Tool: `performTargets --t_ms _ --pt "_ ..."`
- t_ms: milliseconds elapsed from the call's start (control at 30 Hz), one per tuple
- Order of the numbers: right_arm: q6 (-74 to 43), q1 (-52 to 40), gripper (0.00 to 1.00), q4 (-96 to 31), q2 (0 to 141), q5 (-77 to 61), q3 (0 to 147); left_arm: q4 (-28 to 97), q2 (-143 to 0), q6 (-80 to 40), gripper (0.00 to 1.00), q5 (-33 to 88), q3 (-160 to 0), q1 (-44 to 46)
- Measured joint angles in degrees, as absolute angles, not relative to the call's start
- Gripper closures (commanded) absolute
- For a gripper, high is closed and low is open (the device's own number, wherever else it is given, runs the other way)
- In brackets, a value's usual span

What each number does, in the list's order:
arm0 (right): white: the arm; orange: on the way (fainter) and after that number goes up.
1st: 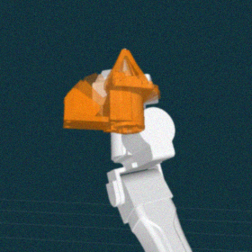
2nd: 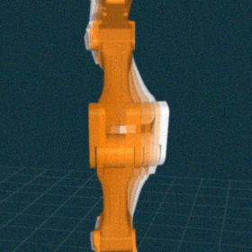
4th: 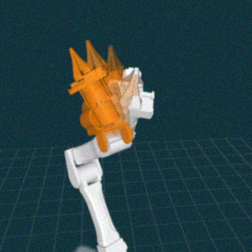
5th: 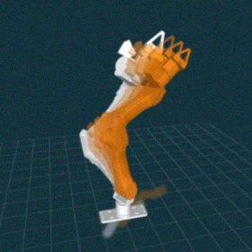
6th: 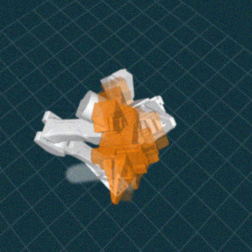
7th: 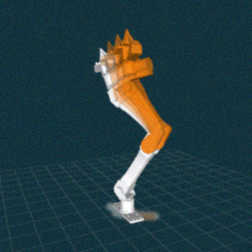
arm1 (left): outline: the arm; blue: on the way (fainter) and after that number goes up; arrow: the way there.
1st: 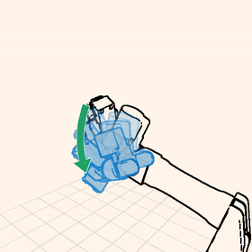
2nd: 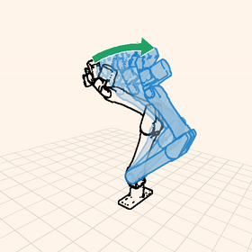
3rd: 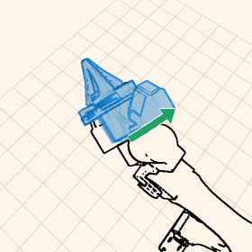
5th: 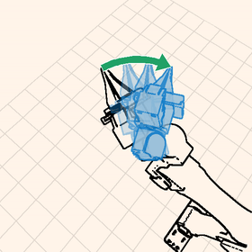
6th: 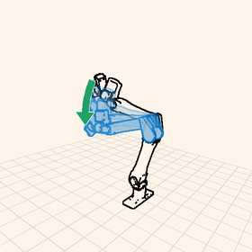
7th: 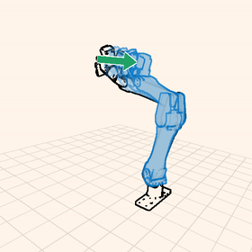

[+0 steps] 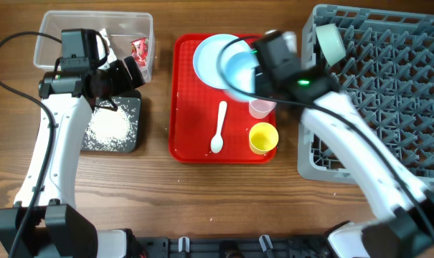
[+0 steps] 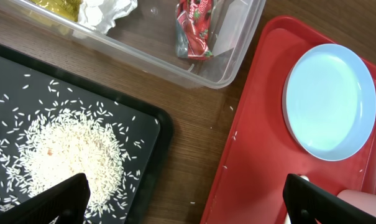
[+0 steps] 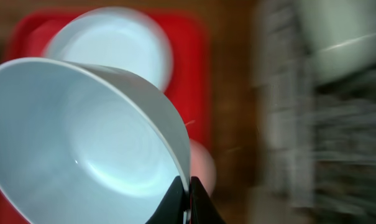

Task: Sort waste into correct bins and load items into the dishwasher rack
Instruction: 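Carry the blue bowl into the dish rack with the right gripper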

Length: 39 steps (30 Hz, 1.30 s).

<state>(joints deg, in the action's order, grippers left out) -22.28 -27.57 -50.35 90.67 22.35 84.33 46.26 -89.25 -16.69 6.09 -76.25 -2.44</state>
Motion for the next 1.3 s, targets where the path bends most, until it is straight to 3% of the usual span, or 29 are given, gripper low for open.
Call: performTargets --t_ms 233,367,633,1233,1300 --pt "-18.5 -18.8 0.96 -55.2 91.5 64.1 84.6 46.2 -89.3 -16.7 0.0 6.1 -76.2 -2.4" --pt "-13.0 -16.8 0.96 -54.5 99.8 72.3 84.6 46.3 -89.3 -16.7 0.0 6.1 -76.2 -2.4" --pt "-9.2 -16.1 0.96 -61.3 103.0 72.1 84.6 46.3 -89.3 -16.7 0.0 6.1 -76.2 -2.4" --pt "-9.6 -13.1 0.96 -60.5 106.5 61.0 84.5 46.3 -89.3 -16.7 0.0 6.1 -76.2 -2.4" --pt "-9.9 -13.1 0.9 -61.4 106.5 59.6 84.5 46.3 -89.3 -16.7 0.0 6.1 -76.2 -2.4"
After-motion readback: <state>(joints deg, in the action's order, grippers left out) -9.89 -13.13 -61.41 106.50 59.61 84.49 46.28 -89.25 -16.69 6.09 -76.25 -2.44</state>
